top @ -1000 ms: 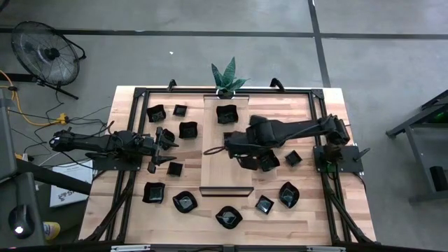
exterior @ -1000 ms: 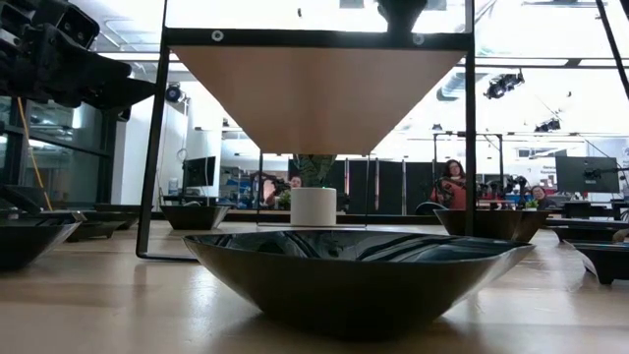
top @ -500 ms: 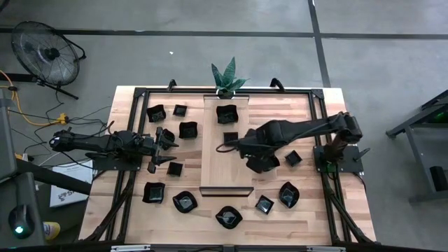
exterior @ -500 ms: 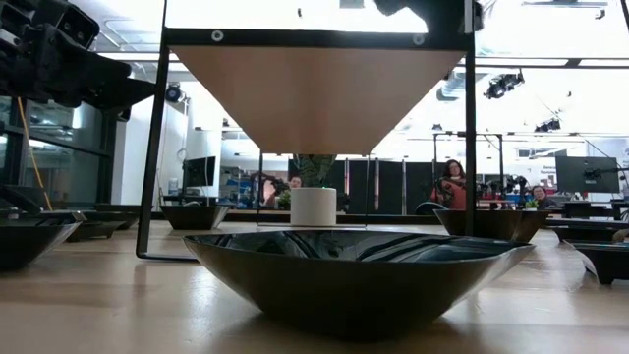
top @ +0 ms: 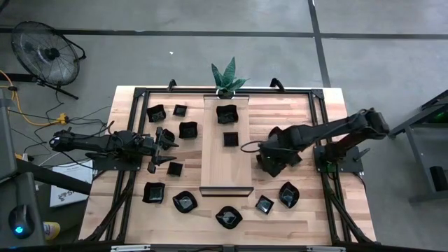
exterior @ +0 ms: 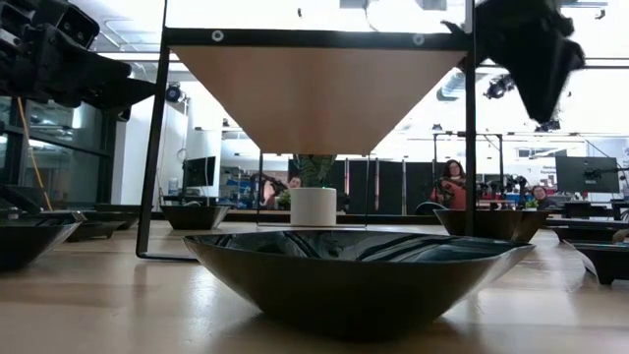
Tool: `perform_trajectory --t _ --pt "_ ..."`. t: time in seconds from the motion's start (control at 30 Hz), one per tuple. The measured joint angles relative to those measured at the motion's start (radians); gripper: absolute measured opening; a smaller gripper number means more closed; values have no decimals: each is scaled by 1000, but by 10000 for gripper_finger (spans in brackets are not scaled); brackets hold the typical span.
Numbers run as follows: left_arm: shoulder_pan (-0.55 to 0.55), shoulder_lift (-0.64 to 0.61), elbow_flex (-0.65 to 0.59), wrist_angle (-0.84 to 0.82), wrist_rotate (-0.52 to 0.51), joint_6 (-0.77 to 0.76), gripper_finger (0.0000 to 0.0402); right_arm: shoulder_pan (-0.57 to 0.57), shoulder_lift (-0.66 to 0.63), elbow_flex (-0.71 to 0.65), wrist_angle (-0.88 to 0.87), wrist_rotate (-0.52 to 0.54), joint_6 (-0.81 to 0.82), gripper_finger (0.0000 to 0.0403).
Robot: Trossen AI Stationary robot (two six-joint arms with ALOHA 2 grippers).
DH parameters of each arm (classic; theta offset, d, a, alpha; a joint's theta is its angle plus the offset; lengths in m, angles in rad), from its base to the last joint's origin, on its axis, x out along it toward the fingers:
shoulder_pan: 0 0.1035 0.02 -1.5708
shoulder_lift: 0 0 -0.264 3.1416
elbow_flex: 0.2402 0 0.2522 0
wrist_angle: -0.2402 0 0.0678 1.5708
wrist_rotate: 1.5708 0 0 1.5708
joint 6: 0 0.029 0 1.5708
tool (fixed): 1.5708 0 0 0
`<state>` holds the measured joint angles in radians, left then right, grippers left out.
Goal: Pick & Place Mini shaped plates
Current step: Stack the black square plate on top of the black square plate on the shelf
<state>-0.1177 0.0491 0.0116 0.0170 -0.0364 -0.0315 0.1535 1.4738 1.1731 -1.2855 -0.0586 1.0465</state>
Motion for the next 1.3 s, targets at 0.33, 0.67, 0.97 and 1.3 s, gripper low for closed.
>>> perform_trajectory --t 0.33,0.67,0.97,1.3 --pt "0 0 0 0 0 0 234 -18 -51 -257 124 -2 27 118" --pt "0 0 0 0 0 0 234 -50 -51 -390 292 1 9 118" --pt "0 0 0 0 0 0 234 -85 -51 -430 311 34 -37 118" --pt "0 0 0 0 0 0 234 -110 -51 -430 309 69 -72 118"
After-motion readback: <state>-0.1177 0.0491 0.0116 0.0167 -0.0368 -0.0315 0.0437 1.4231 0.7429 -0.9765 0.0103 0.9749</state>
